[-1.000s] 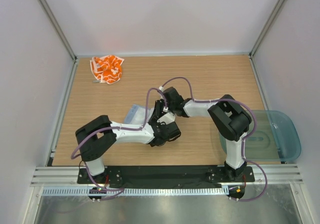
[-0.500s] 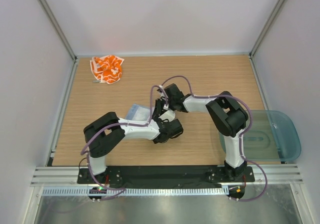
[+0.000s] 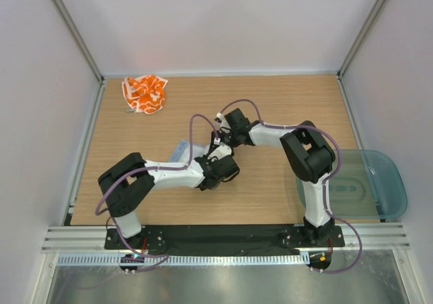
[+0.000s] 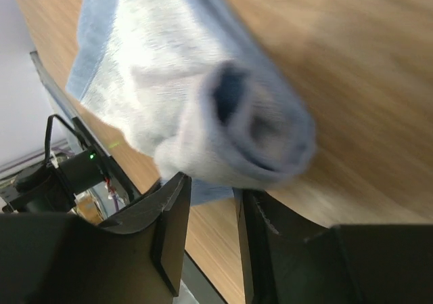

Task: Roll the towels
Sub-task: Roll the towel

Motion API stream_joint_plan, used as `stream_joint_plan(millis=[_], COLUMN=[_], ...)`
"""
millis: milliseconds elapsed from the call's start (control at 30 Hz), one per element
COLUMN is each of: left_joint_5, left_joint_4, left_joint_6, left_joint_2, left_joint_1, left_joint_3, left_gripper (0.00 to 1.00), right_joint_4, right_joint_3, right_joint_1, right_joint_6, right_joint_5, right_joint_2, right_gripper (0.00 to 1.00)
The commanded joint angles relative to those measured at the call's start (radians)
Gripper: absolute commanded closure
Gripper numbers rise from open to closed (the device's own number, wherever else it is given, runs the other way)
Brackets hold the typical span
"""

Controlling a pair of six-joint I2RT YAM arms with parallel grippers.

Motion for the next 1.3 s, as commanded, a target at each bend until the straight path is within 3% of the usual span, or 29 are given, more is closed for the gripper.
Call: stream_joint_plan(millis=[0,200,433,533,700,900,1033,1267], left_joint_5=[0.215,0.315,0.436,0.554,0.857,1.114,1.244,1.307], left_joint_4=[0.056,0.123,0.268,0.367,0.606,0.894,1.237,1.445], left_joint_6=[-0.027,-0.053,-0.100,-0.152,-0.281,-0.441,-0.605,-0.706], left_joint_2=[-0.046,-0.160,-0.255,-0.296,-0.364,-0.310,-0.217,-0.116], left_joint_1=[0.000,0.000,0.024,0.078,0.265,0.424,0.516,0.604], left_joint_3=[-0.058,-0.132,-0.210,-0.267,-0.431,-0.539,-0.647,-0.732], left_gripper=[1.00,1.00,1.00,1.00,1.00,1.00,1.00,1.00], right_joint_4=[-0.104,-0.200,-0.227,-0.207,-0.159,-0.066,0.055,0.291], right_joint_3=[0.022,0.068,-0.001,-0.102,-0.300,-0.437,-0.501,-0.524], right_joint_1=[-0.099,-0.205,-0.214,-0.214,-0.211,-0.158,-0.092,0.000], right_joint_6=[-0.050,-0.101,-0.098,-0.080,-0.030,0.022,0.082,0.163], right_joint_5=[0.107,0.187,0.227,0.233,0.216,0.148,0.138,0.174], right_joint_2=[0.028,-0.016,-0.197,-0.282,-0.503,-0.650,-0.630,-0.495], right_gripper=[0.60,0.59,0.48,0.46,0.42,0.36,0.34,0.34])
